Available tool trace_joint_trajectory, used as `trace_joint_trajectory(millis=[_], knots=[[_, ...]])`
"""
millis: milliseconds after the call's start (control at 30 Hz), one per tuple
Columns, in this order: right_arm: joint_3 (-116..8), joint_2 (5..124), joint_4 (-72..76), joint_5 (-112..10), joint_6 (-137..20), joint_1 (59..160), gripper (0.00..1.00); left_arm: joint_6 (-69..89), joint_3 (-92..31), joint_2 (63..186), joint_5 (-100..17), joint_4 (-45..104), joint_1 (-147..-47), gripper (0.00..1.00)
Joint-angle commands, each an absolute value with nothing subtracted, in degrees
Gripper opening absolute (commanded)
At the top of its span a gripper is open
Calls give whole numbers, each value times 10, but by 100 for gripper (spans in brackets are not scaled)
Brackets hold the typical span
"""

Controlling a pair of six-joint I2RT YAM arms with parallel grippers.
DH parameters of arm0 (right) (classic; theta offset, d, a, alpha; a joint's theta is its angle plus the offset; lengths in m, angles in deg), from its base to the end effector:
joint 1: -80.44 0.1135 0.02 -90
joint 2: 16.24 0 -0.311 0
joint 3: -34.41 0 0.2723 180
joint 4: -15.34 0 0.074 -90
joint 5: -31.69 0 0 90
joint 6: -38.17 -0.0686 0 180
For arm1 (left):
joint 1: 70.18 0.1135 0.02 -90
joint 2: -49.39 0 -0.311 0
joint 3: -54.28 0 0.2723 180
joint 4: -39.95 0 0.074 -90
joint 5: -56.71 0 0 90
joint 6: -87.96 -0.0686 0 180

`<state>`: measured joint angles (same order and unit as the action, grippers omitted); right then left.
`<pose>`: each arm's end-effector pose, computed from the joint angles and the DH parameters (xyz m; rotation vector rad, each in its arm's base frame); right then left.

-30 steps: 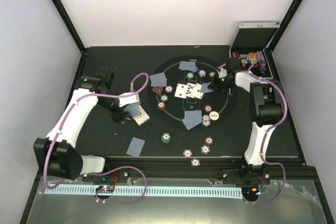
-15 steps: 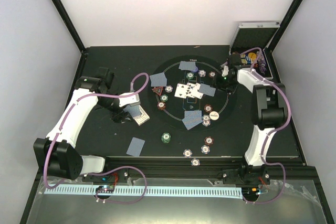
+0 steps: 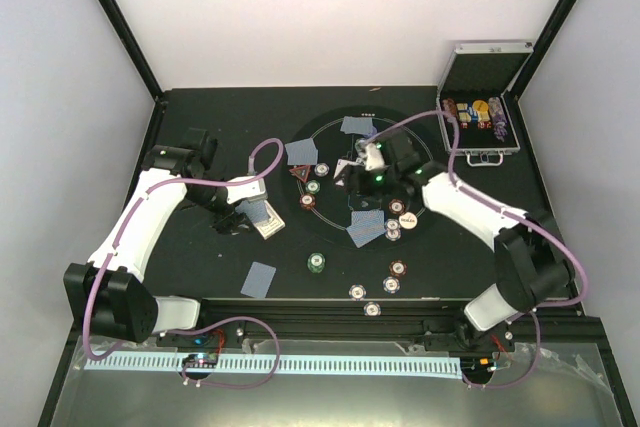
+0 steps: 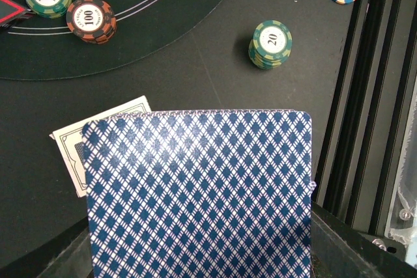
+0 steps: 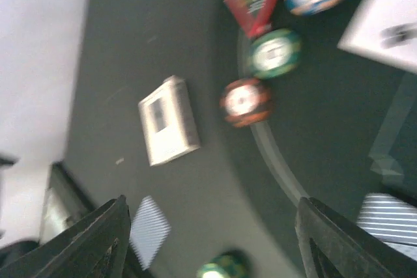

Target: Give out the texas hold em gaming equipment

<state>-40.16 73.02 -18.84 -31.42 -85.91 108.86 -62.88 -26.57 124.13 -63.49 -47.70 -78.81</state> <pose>0.3091 0.2026 0.2536 -0.1035 2.5827 1.0272 0.2207 -0.0684 0.3107 1.5964 2.2071 -0.5712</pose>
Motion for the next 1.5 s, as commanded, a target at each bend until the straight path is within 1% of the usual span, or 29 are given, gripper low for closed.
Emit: trace_joint_trajectory(millis=[0,100,233,433,600,1000,1233,1467], knots=[[-371,720,-5,-237,-999,1182,72,-629,-276,1240,-668,-478,-787,1],[-352,745,116,-199,-1073,1234,72,-629,-274,1241,-669,-478,-786,2],[-345,783,272,-162,-1172,1274,72,-628,-270,1238,-671,-479,-787,2],[-399,829,264,-155,-1173,1306,71,-629,-263,1235,-670,-477,-789,2],[-404,869,323,-136,-1211,1319,68,-627,-263,1235,-670,-474,-790,2],[-463,941,308,-111,-1205,1335,62,-627,-260,1239,-671,-468,-795,1],[-431,960,323,-107,-1210,1320,56,-627,-260,1237,-669,-467,-795,2],[-372,934,315,-112,-1191,1280,49,-628,-269,1238,-667,-470,-795,2]])
